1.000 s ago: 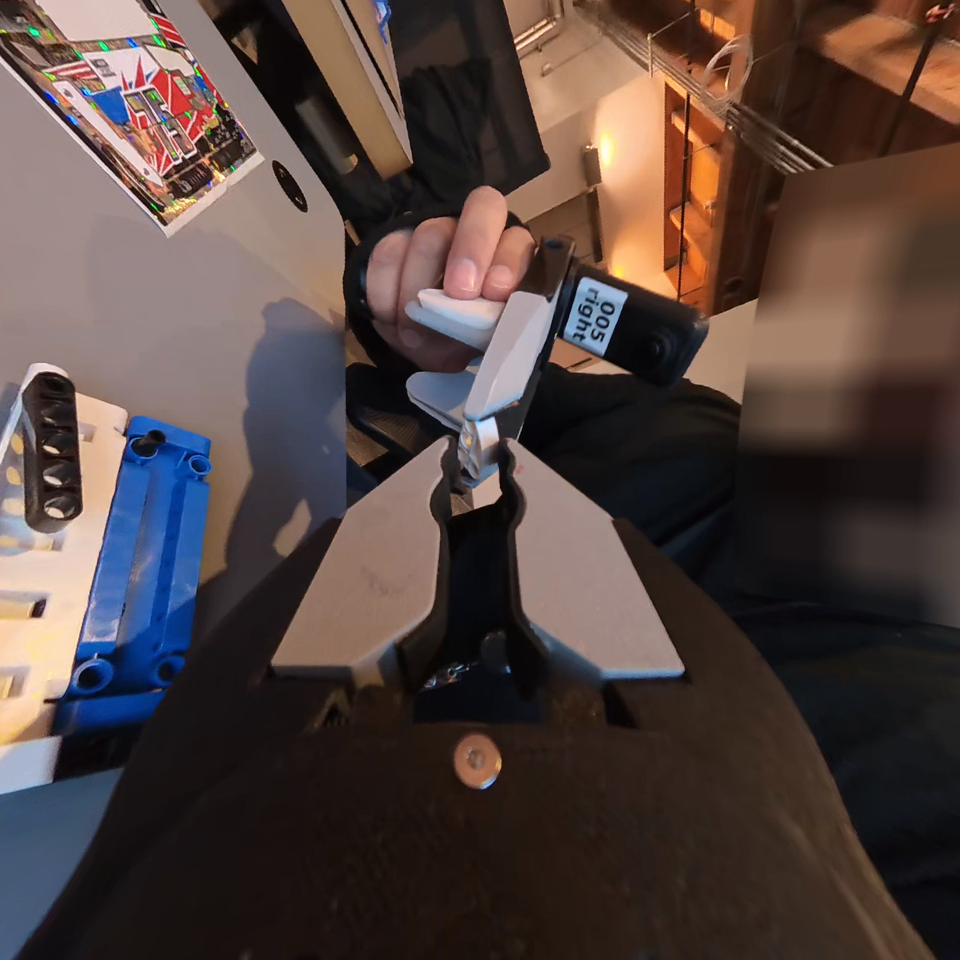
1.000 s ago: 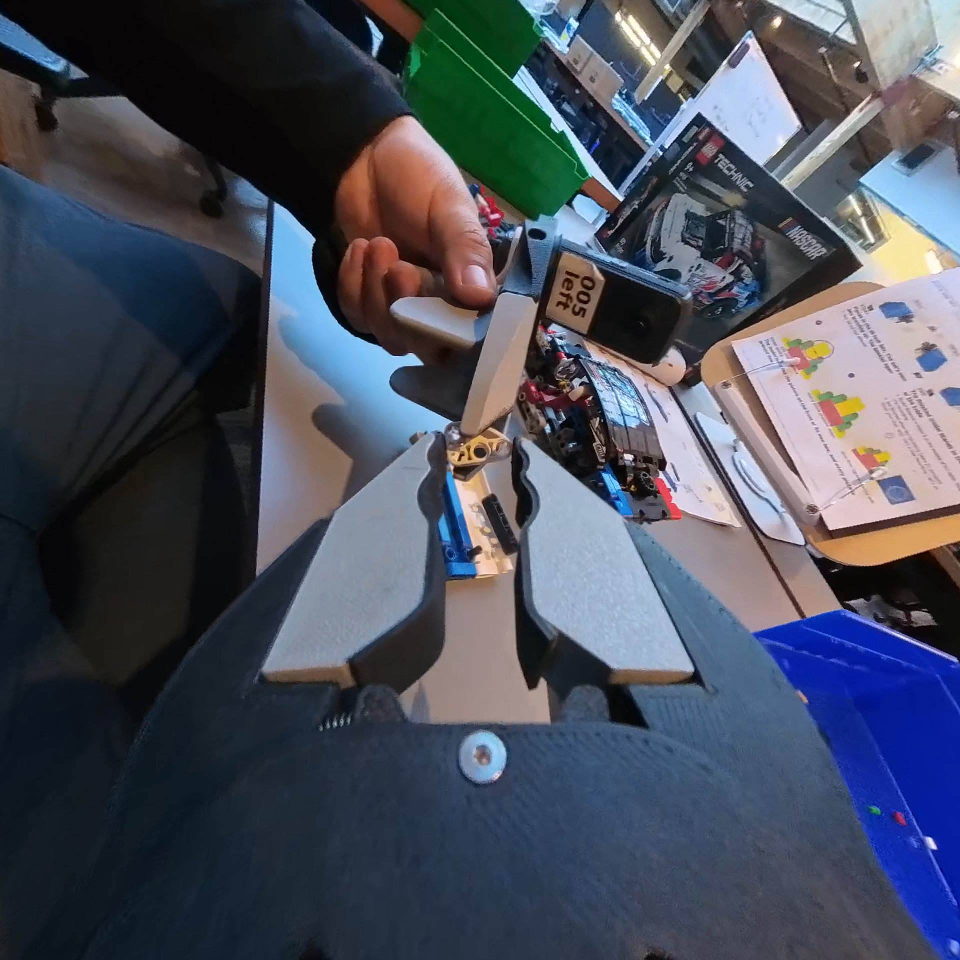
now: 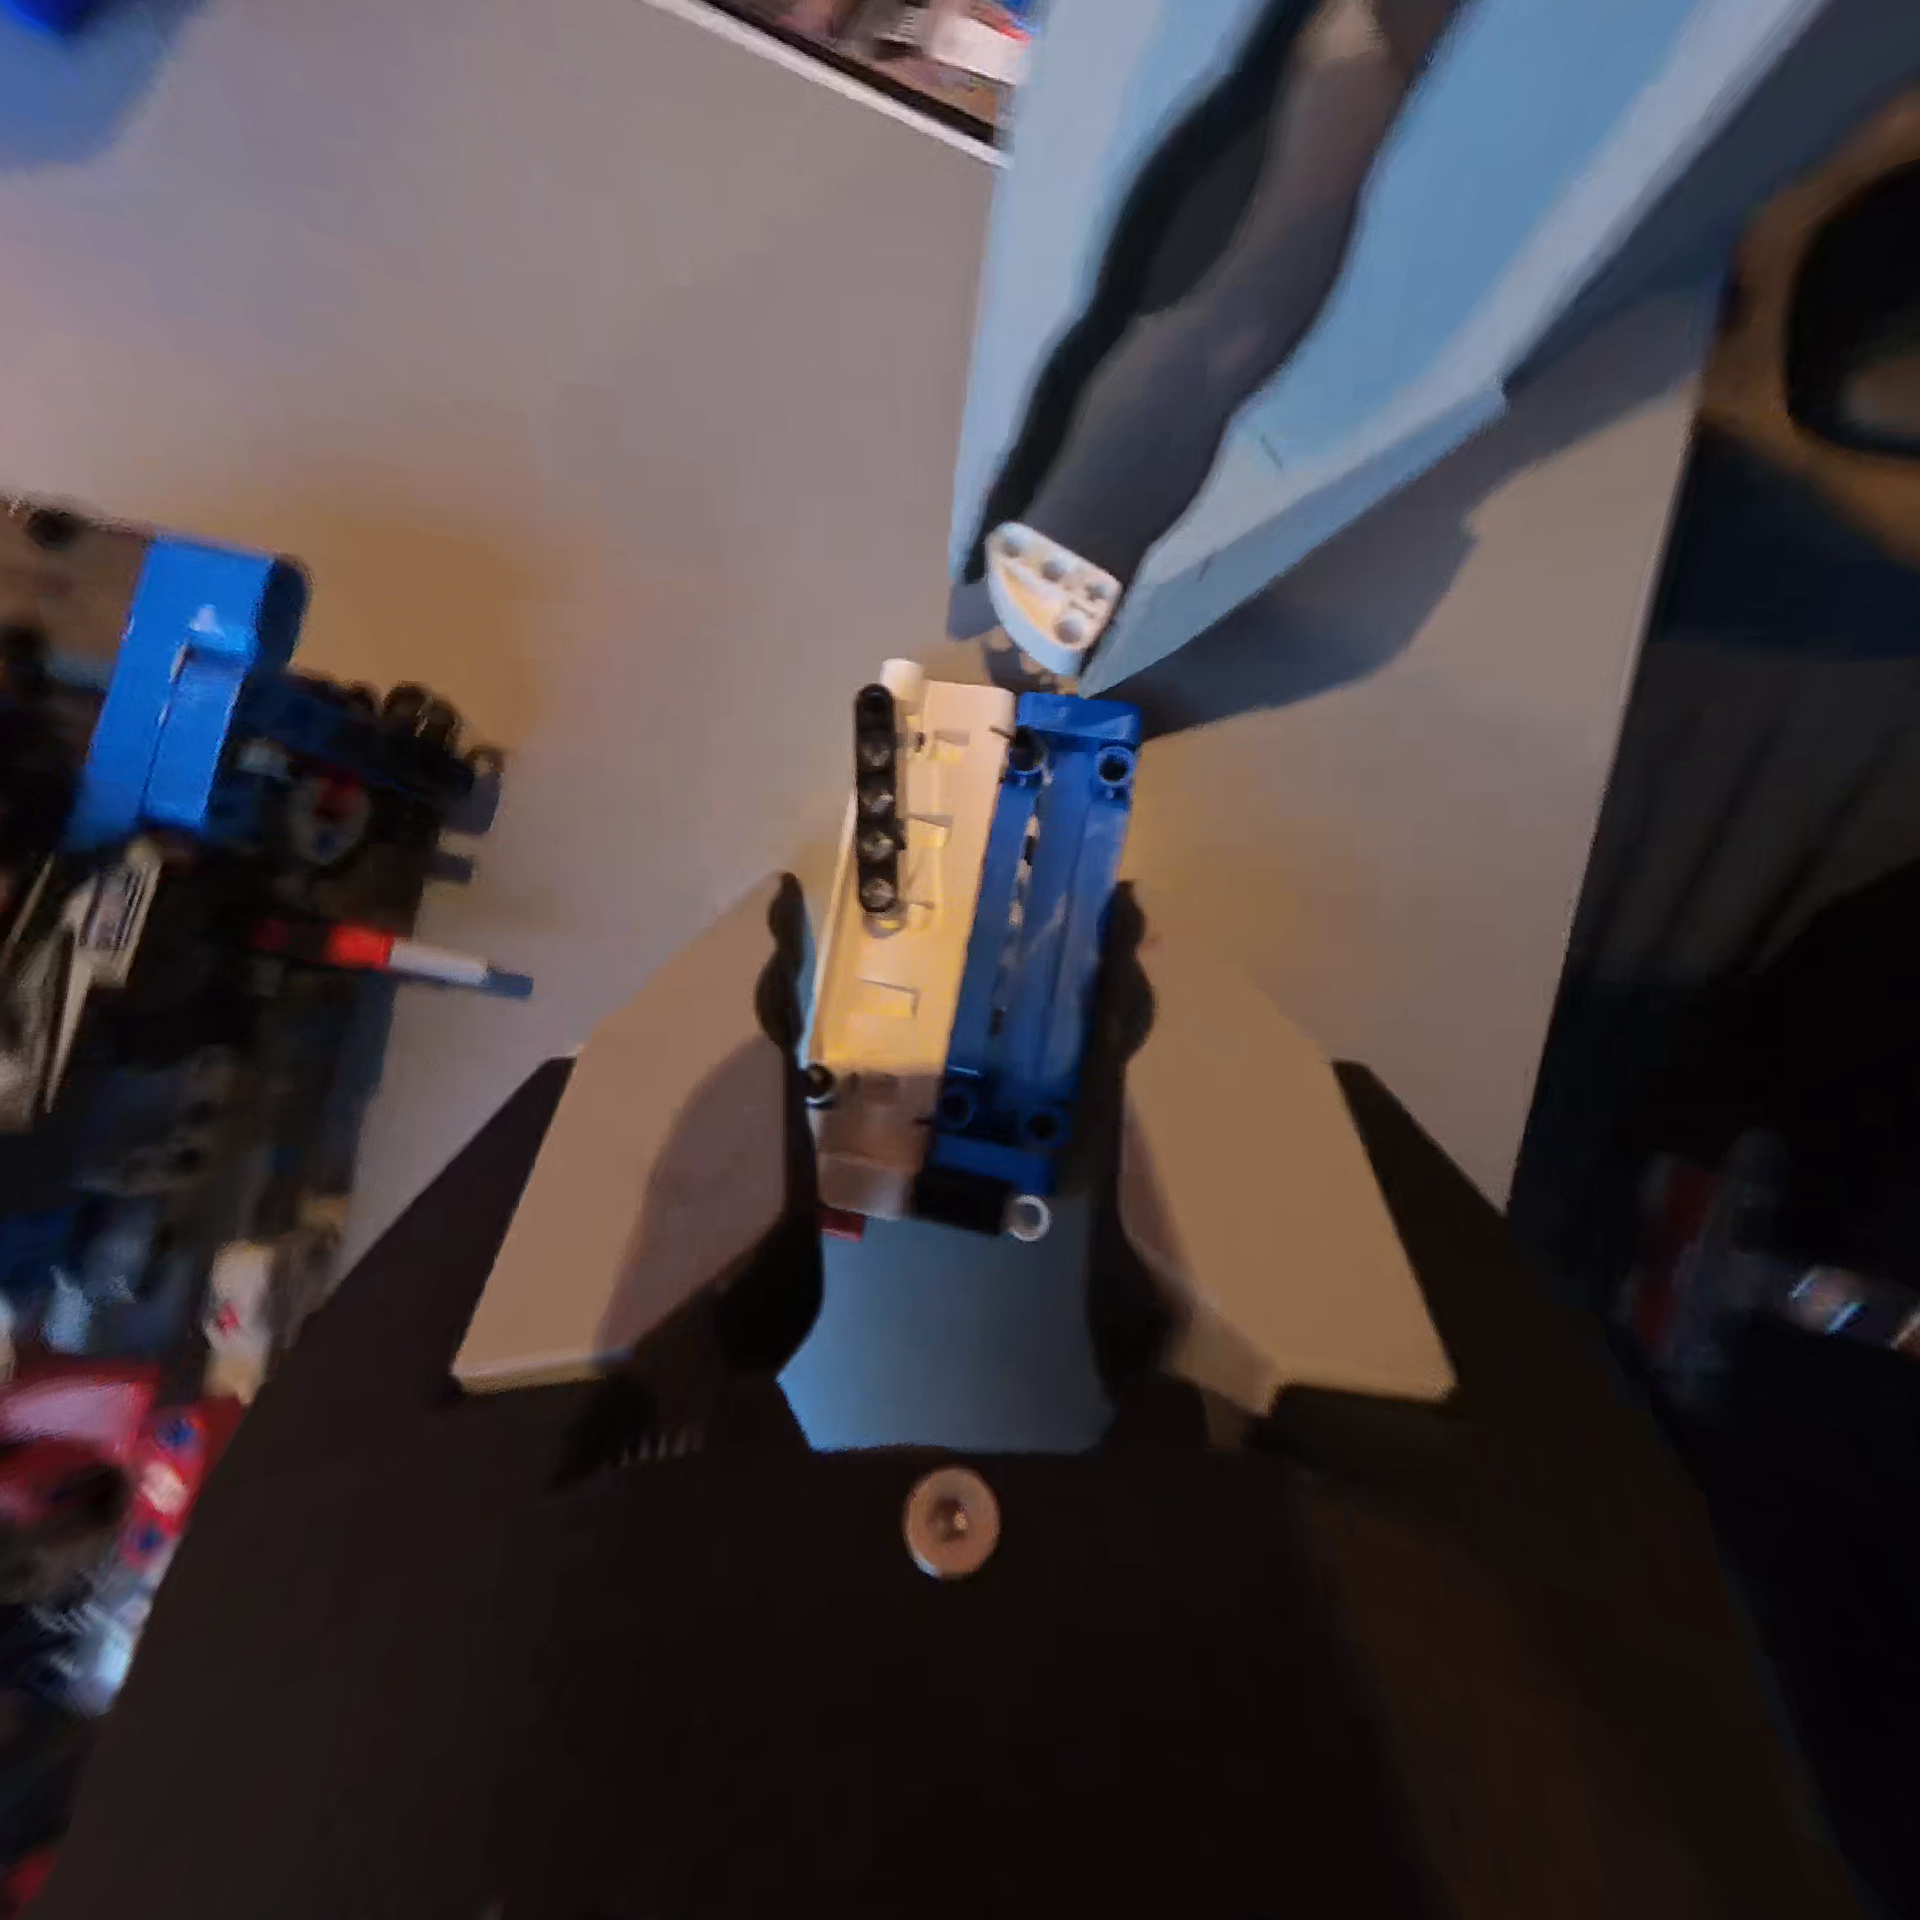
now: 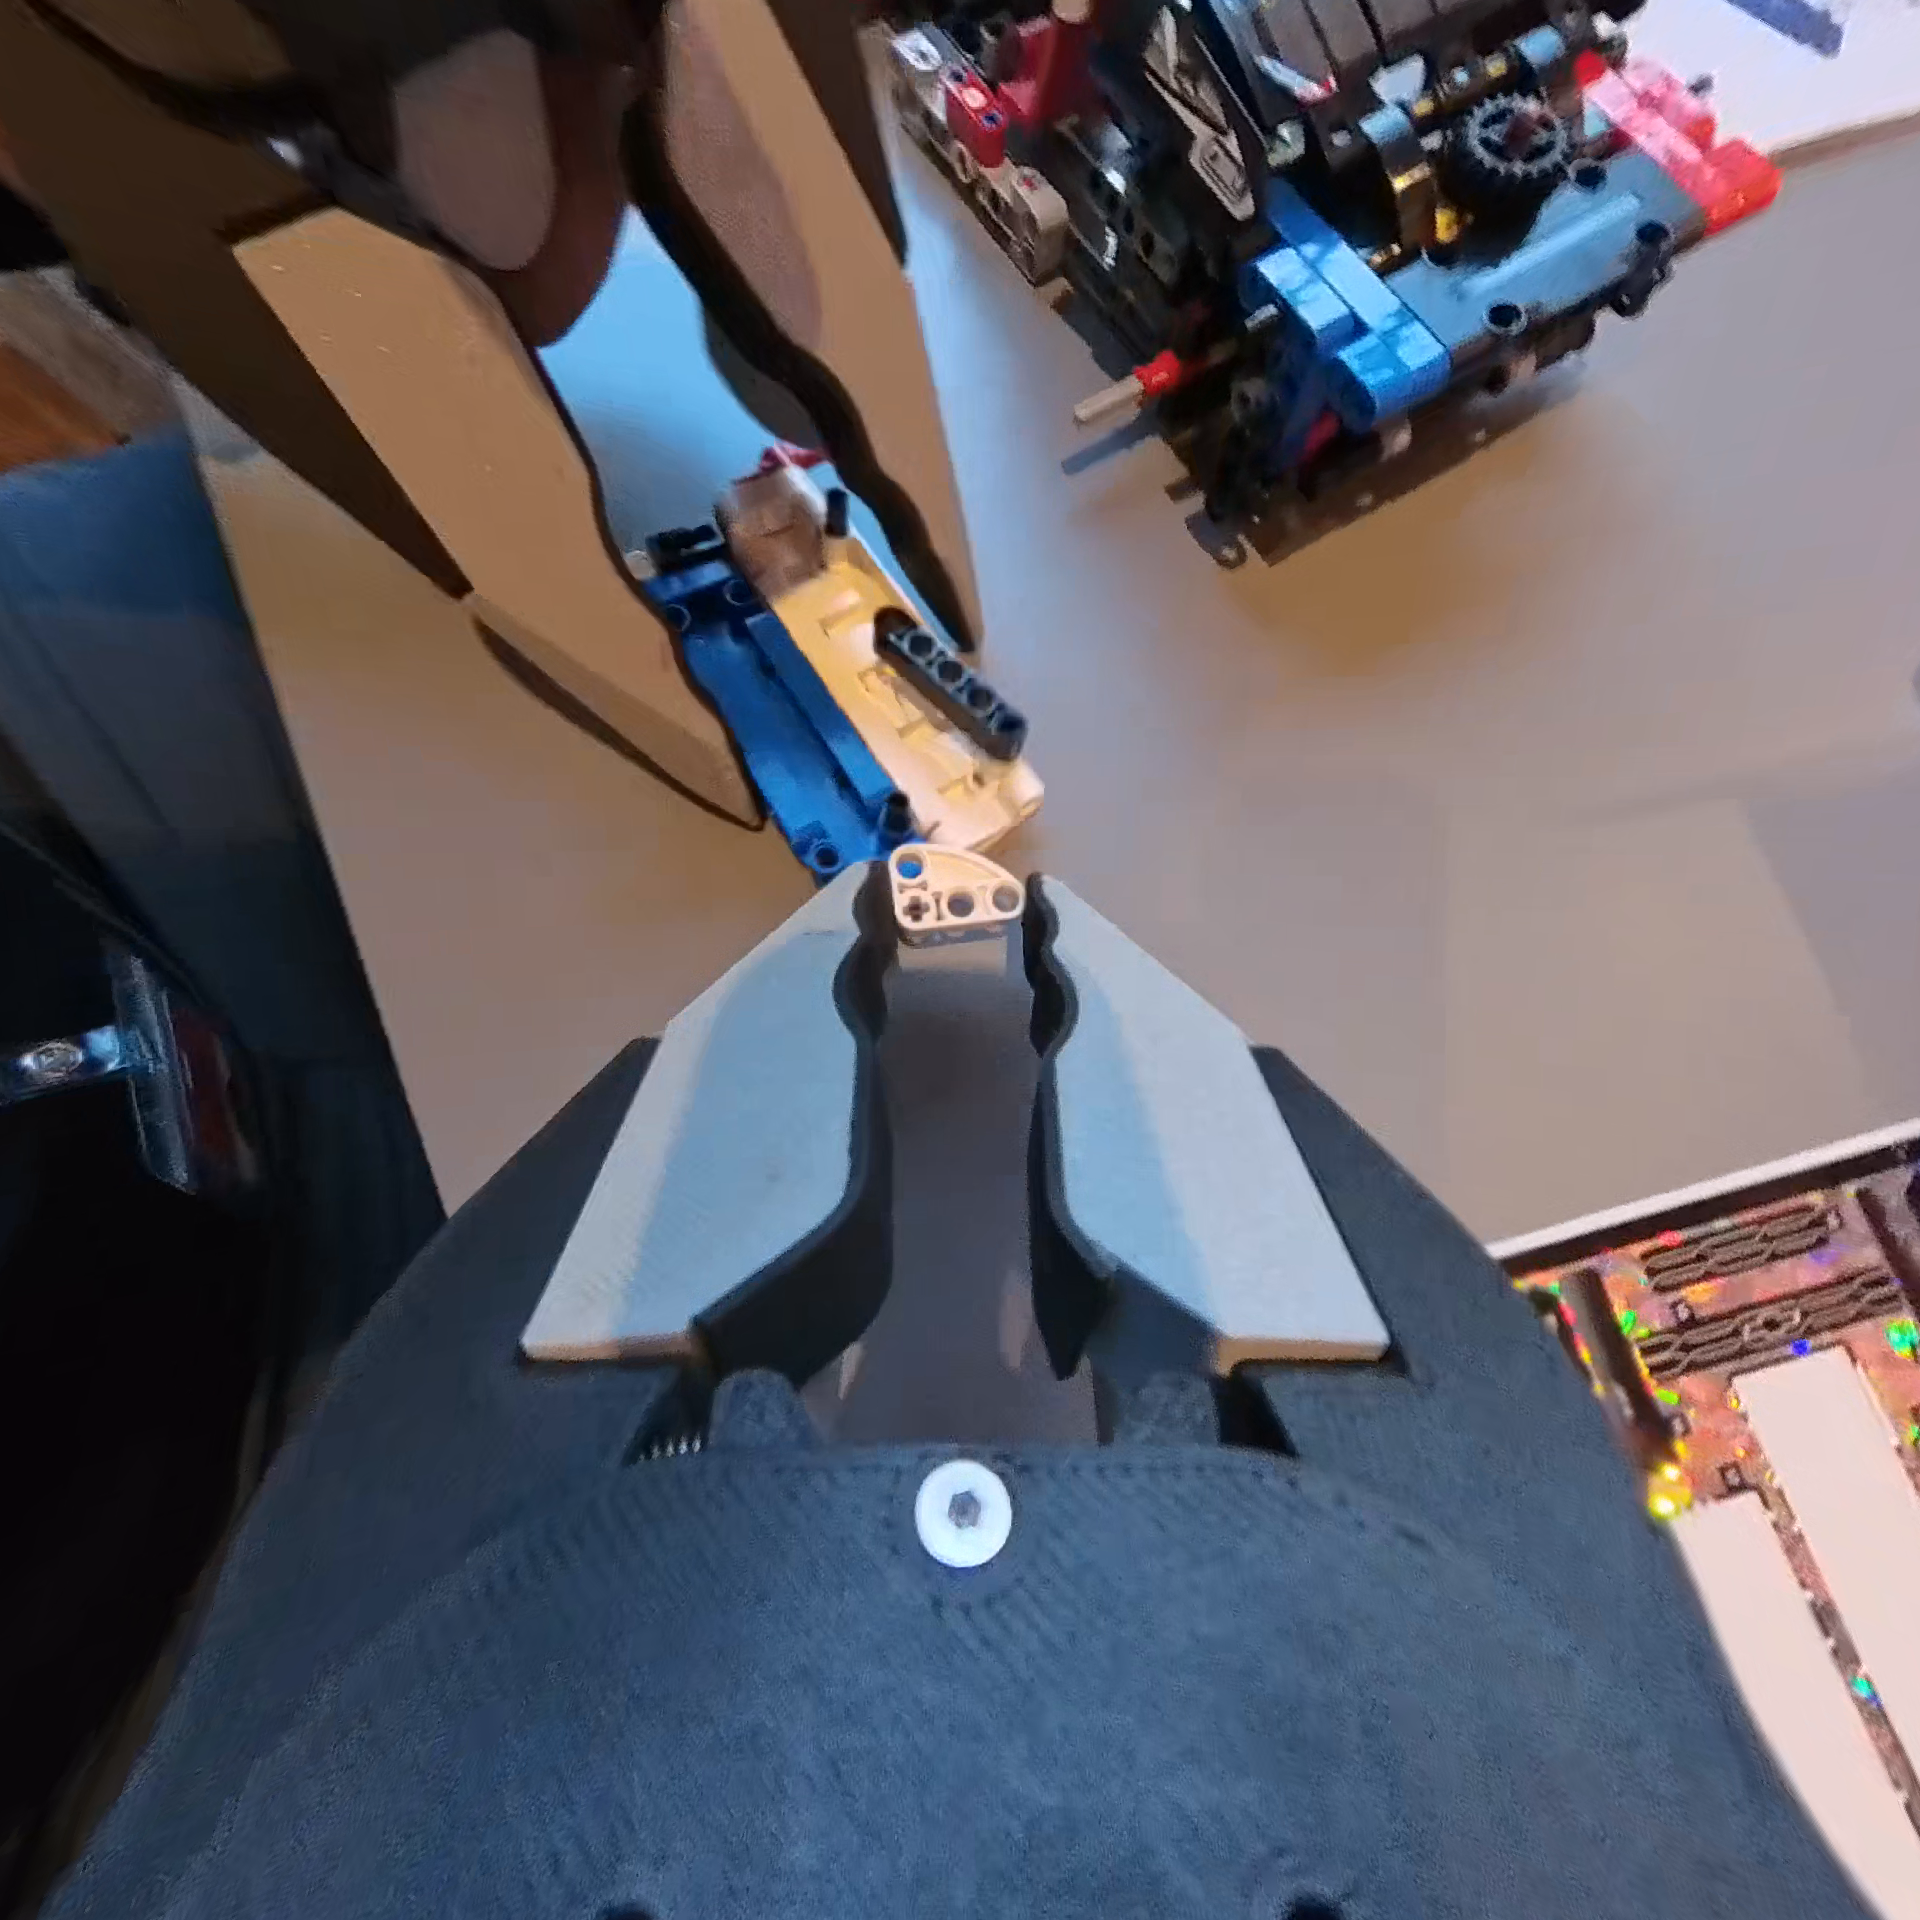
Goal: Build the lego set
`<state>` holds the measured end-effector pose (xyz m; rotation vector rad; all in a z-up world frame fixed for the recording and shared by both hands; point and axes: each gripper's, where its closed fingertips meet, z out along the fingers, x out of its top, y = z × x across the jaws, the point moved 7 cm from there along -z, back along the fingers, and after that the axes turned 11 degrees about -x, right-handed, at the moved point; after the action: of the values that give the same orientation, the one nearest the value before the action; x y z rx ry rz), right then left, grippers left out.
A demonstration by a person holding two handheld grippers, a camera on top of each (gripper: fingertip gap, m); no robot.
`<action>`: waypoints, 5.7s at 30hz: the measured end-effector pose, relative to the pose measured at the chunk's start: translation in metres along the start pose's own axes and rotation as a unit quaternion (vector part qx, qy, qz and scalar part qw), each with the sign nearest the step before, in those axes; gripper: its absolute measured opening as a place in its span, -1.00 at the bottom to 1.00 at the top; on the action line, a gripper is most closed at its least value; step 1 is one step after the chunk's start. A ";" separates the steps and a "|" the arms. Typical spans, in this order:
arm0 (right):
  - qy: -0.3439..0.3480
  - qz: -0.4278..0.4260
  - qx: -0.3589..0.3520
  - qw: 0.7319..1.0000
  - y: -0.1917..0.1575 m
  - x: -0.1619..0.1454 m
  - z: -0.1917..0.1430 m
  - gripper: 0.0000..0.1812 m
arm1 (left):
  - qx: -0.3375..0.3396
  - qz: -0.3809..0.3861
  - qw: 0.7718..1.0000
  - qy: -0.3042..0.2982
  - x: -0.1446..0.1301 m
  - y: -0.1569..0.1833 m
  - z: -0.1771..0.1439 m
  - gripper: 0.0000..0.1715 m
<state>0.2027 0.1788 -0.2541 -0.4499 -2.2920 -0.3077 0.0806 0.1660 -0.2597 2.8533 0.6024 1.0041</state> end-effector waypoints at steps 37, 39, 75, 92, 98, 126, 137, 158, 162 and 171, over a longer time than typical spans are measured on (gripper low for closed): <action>-0.026 -0.023 -0.097 0.995 -0.007 0.013 0.012 -0.75 | 0.006 0.015 1.000 0.019 0.002 0.004 0.005 -0.41; -0.034 -0.020 -0.099 0.994 -0.004 0.012 0.010 -0.75 | 0.005 0.012 1.000 0.027 0.003 0.004 0.006 -0.41; -0.054 -0.127 0.019 0.990 0.012 0.010 0.011 -0.76 | 0.028 0.045 0.995 0.080 0.000 0.007 0.009 -0.41; -0.186 -0.170 0.023 0.967 0.009 0.026 0.016 -0.75 | 0.020 0.051 0.995 0.079 0.001 0.006 0.009 -0.41; -0.227 -0.132 0.049 0.964 0.012 0.029 0.019 -0.75 | 0.030 0.047 0.995 0.081 0.000 0.007 0.009 -0.42; -0.130 -0.073 0.085 0.985 0.017 0.021 0.025 -0.64 | 0.038 0.030 0.995 0.087 -0.001 0.002 0.007 -0.42; 0.000 -0.002 0.112 0.994 0.026 -0.002 0.010 -0.63 | 0.038 0.030 0.995 0.087 -0.001 0.002 0.008 -0.42; -0.057 -0.163 0.135 0.976 0.013 -0.005 -0.010 -0.94 | 0.047 0.065 0.996 0.043 -0.004 -0.003 -0.003 -0.40; -0.029 -0.193 0.080 0.978 0.029 0.001 -0.011 -0.72 | 0.013 0.069 0.997 0.031 -0.005 0.000 -0.002 -0.41; -0.014 -0.312 0.142 0.939 0.030 -0.001 0.005 -0.71 | -0.016 0.083 0.996 0.006 -0.003 -0.003 -0.003 -0.38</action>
<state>0.2128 0.2078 -0.2560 0.4367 -2.4051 -0.2679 0.0753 0.1678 -0.2594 2.9103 0.3516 1.0442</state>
